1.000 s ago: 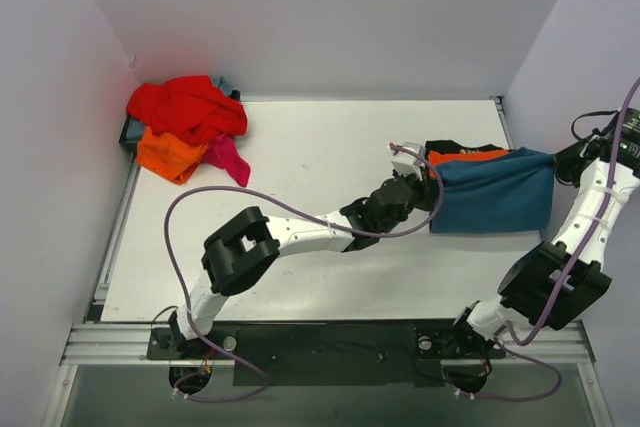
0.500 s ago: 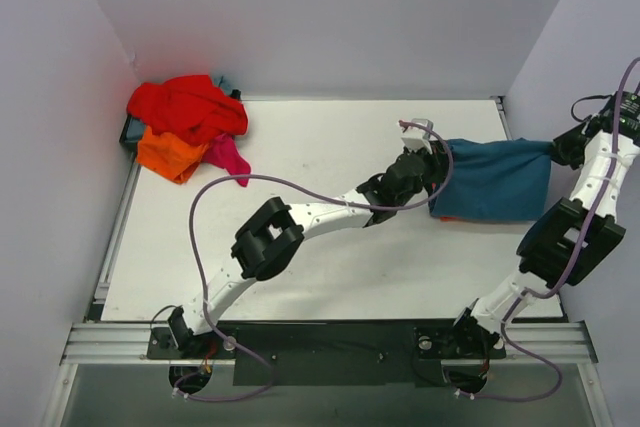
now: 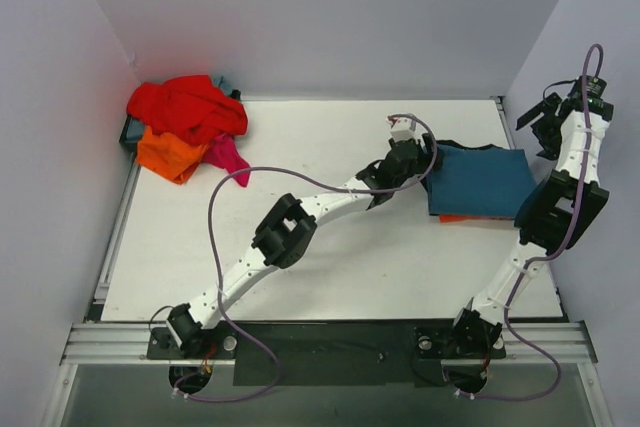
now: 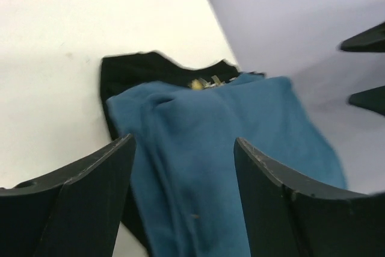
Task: Fold and stack the t-shirts
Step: Put the neatly folded tshirt into the corner of the board with both arms
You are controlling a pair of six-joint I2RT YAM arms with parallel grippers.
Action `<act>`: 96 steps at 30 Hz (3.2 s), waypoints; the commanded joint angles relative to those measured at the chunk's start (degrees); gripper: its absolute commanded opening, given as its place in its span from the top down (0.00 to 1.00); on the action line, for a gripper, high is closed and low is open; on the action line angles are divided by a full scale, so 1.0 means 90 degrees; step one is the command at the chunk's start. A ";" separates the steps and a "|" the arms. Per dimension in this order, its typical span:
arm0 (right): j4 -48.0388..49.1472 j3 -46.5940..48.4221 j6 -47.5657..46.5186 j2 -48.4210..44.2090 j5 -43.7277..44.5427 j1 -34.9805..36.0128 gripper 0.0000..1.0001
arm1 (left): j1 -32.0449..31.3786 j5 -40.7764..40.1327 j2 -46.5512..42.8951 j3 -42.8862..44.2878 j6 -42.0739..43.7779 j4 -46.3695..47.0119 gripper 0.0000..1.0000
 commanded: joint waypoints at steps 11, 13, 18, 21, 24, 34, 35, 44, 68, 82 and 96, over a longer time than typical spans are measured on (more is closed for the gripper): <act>0.0550 -0.2185 -0.0039 -0.2292 0.0610 0.0455 0.71 | 0.0194 -0.0043 -0.2076 -0.2118 0.0561 0.0583 0.39; 0.0785 -0.2694 0.0009 -0.2595 0.0425 0.0494 0.82 | 0.0203 0.0142 -0.1970 -0.1974 0.0552 0.0507 0.44; 0.1030 -0.2971 0.0098 -0.2480 -0.0239 0.0825 1.00 | 0.0184 0.1079 -0.1141 -0.0465 0.0386 0.0535 0.74; 0.1030 -0.3068 0.0243 -0.2440 -0.0015 0.0885 1.00 | 0.0194 0.1627 -0.0069 0.0983 0.0200 -0.0010 0.97; 0.1020 -0.3253 0.0380 -0.2450 0.0238 0.0729 1.00 | 0.0194 0.1540 0.0277 0.1242 0.0005 0.0095 1.00; 0.1753 -0.5284 0.1347 -0.3494 0.1039 0.0006 1.00 | 0.0194 0.0780 0.0960 0.1172 -0.0562 0.0477 1.00; 0.1723 -0.5449 0.1464 -0.3601 0.1369 -0.0013 1.00 | 0.0213 0.0720 0.0989 0.1172 -0.0610 0.0496 1.00; 0.1646 -0.5676 0.1846 -0.2968 0.1410 -0.0306 1.00 | 0.0409 0.0485 0.0746 0.0821 -0.1050 0.0682 1.00; 0.1900 -0.4232 0.0703 -0.2940 0.0571 0.0817 1.00 | 0.0077 0.2194 -0.2429 -0.3633 -0.1450 0.1464 1.00; 0.0942 -0.2004 0.0830 -0.0400 0.1508 0.0387 1.00 | -0.0226 0.2556 -0.1452 -0.2695 -0.1890 0.0673 1.00; 0.1048 -0.2353 0.0470 -0.1616 0.1578 0.0845 1.00 | -0.0226 0.1786 -0.3480 -0.4850 -0.1198 0.0809 1.00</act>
